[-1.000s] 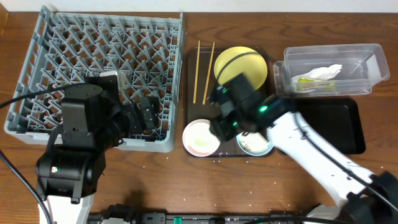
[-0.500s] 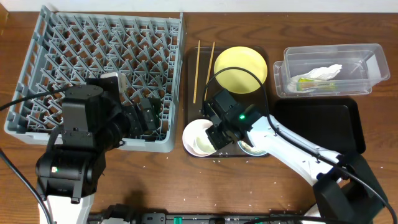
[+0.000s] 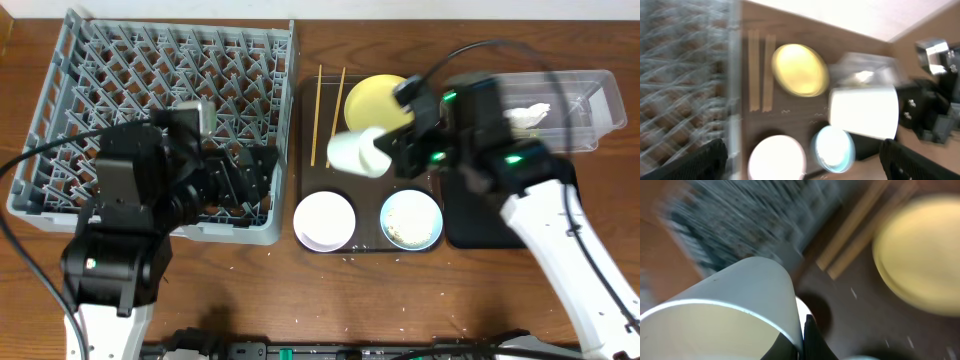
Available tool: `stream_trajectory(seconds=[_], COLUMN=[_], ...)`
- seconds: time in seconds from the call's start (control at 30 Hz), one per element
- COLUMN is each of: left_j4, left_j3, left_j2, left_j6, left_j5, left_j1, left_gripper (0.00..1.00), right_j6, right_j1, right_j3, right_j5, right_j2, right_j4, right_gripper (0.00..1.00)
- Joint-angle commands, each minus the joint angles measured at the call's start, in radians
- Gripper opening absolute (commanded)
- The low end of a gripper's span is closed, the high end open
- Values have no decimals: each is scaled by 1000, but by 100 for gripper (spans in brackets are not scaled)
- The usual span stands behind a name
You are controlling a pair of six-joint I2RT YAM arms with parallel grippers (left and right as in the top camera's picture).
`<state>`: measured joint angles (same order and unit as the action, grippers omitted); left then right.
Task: Sort waste into correct bins and load items into the dishwasher
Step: 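Pass the white cup from the right gripper to the left gripper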
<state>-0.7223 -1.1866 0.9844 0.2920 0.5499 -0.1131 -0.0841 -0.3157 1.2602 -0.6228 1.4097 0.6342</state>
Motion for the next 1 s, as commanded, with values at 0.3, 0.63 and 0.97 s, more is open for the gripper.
stream_trajectory(seconds=[0.3, 0.63, 0.97], left_j4=[140, 171, 198], left_j3=[-15, -15, -15], left_j2=[114, 150, 151], left_j6=[2, 1, 1], left_j5=[623, 805, 807], left_j1=[-2, -32, -80], left_gripper=[98, 100, 79], right_j6=[77, -13, -103], right_j1=[76, -28, -94], right_j3=[10, 10, 9], right_j5=[-758, -719, -622], right_j2=[4, 4, 4], right_j4=[-154, -321, -435], right_gripper=[1, 1, 1])
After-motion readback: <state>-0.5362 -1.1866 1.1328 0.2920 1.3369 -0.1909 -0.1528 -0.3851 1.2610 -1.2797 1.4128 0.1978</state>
